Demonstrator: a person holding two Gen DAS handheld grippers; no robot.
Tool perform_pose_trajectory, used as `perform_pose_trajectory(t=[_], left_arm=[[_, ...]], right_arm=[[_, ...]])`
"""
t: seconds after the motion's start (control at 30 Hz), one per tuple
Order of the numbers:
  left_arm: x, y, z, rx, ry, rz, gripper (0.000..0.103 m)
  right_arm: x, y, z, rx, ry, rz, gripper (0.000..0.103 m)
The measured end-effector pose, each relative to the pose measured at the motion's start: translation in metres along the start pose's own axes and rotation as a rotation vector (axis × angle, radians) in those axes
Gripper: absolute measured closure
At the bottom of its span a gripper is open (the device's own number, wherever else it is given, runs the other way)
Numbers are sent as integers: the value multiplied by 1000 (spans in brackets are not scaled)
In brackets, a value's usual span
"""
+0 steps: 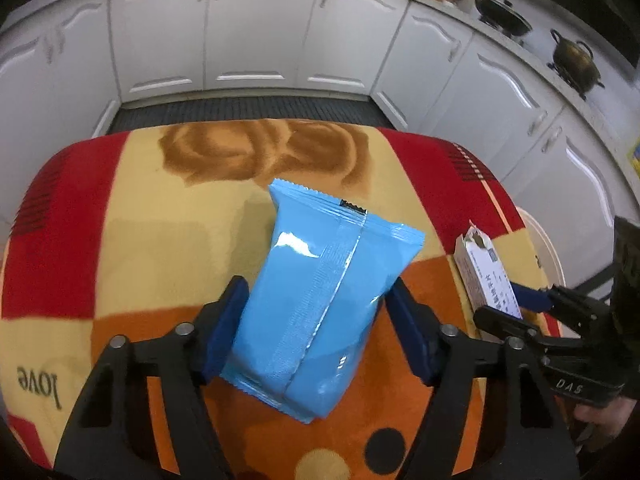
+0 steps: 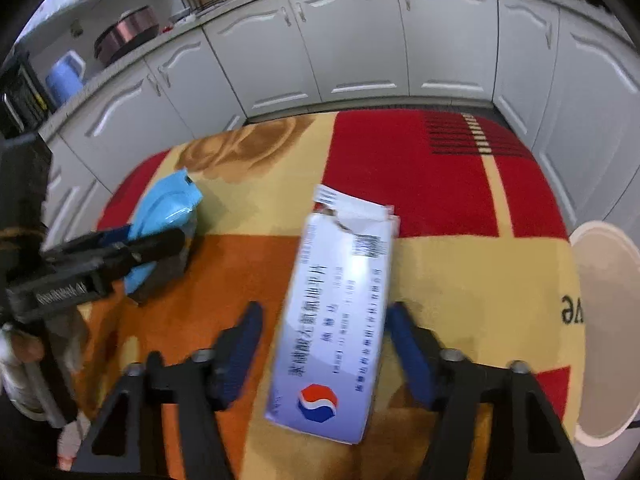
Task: Collect trash
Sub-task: 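Grasp the blue wet-wipe pack with the left tool while the right tool grasps the white medicine box, then carry the blue pack and medicine box to the beige bin with both tools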
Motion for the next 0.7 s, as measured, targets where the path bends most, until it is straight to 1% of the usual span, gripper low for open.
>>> perform_pose_trajectory(t=[0.03,0.07,0.17,0.37,0.5,0.7], left_arm=[[0,2,-2,0,-1,-10,50],[0,4,-4,-1,-3,-18,51],[6,9,-13,14,7,-29,52],[23,18,-32,50,13,-18,53],[38,24,-45,83,-1,8,53],[51,31,-53,104,-18,26,53]], right_arm=[[-1,1,-1,4,-11,-1,53],[-1,1,-2,5,-22,1,53],[-3,2,-13,27,-54,10,54],[-6,4,-40,70,-76,9,54],[-3,9,-54,93,-80,19,54],[8,20,-68,107,-63,27,54]])
Point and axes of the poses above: each gripper's, at about its wrist camera, not at the fingertips, and z roughly the way its jaws point, x to its right, y to its underside, the point moved 10 cm from there along z, roughly the way its jaws point, and after that the axes turned 3 degrees about y, right-handed, at the moved point
